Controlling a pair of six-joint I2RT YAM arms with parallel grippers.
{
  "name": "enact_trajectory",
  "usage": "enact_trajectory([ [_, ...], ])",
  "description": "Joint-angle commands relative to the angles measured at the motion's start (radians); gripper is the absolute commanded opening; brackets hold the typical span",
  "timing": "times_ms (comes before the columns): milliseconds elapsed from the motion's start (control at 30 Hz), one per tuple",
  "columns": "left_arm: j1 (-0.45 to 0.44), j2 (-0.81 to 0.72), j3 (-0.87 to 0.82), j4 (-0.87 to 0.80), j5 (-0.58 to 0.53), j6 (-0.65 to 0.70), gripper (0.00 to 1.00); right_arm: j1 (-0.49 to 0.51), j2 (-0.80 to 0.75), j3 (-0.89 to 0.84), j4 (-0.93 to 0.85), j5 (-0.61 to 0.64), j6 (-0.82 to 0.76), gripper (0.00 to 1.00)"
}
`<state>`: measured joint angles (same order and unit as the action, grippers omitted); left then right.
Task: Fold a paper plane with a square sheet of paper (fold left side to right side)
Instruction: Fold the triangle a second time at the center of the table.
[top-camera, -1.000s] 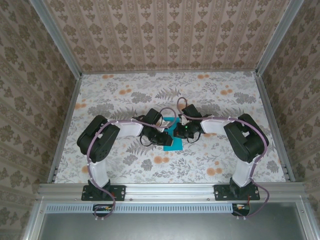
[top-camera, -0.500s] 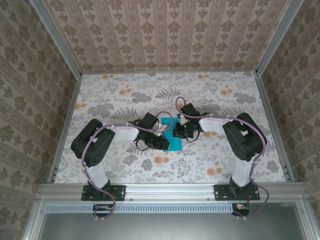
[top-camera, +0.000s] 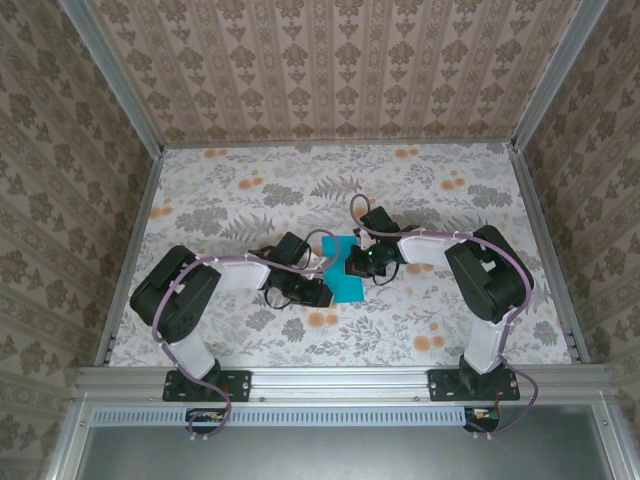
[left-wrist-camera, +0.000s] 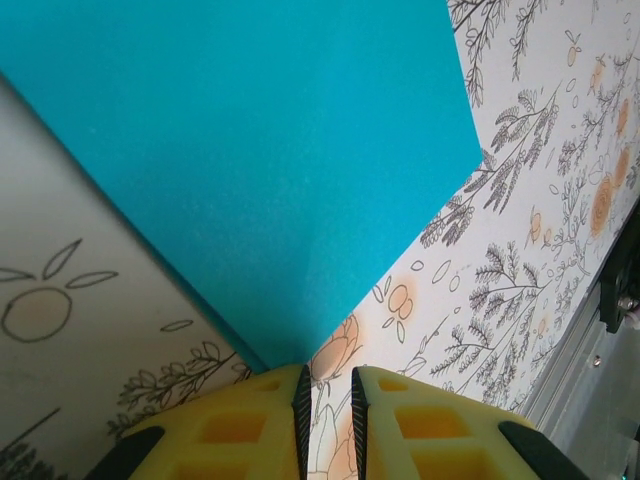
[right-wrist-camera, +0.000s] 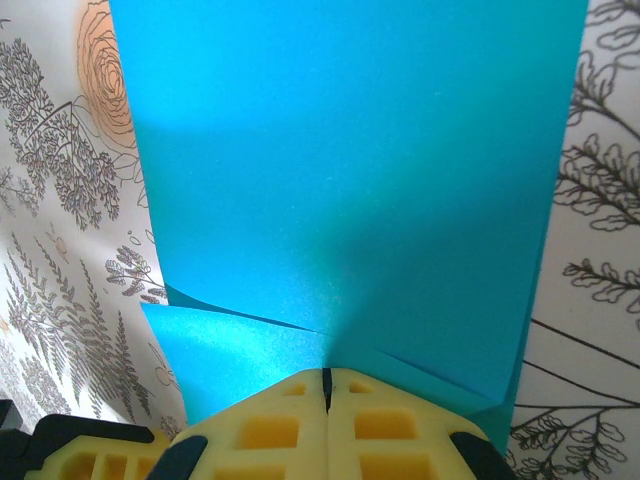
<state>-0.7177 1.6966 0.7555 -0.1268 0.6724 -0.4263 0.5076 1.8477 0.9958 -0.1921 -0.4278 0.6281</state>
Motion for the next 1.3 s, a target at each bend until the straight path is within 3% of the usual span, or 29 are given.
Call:
enact_trajectory([
  [0,0.016,-0.026,-0.030,-0.098,-0.016,-0.002,0.21,-0.007,0.043,-0.014,-0.077,0.059,-0.014,0.00],
  [133,0.052,-0.075,-0.030,-0.100,0.005,0.002,0.22,-0.007,0.025,-0.024,-0.030,0.034,-0.010,0.00],
  [300,0.108,-0.141,-0.010,-0.076,0.028,0.001,0.35,-0.007,-0.050,-0.046,0.074,0.004,0.002,0.07],
  [600,0.153,-0.024,0.088,0.046,0.057,-0.026,0.50,-0.031,-0.261,-0.138,0.094,0.150,-0.034,0.45],
  [833,0.152,0.095,0.160,0.093,0.074,-0.032,0.52,-0.049,-0.342,-0.220,0.109,0.120,-0.030,0.65],
  [933,0.150,0.127,0.181,0.090,0.063,-0.021,0.45,-0.049,-0.343,-0.238,0.124,0.075,-0.016,0.72],
  [1100,0.147,0.124,0.176,0.104,0.020,-0.007,0.16,-0.045,-0.321,-0.262,0.179,0.003,0.021,0.74],
  [1267,0.147,0.072,0.144,0.112,-0.018,-0.001,0.11,-0.031,-0.278,-0.265,0.263,-0.065,0.078,0.67],
])
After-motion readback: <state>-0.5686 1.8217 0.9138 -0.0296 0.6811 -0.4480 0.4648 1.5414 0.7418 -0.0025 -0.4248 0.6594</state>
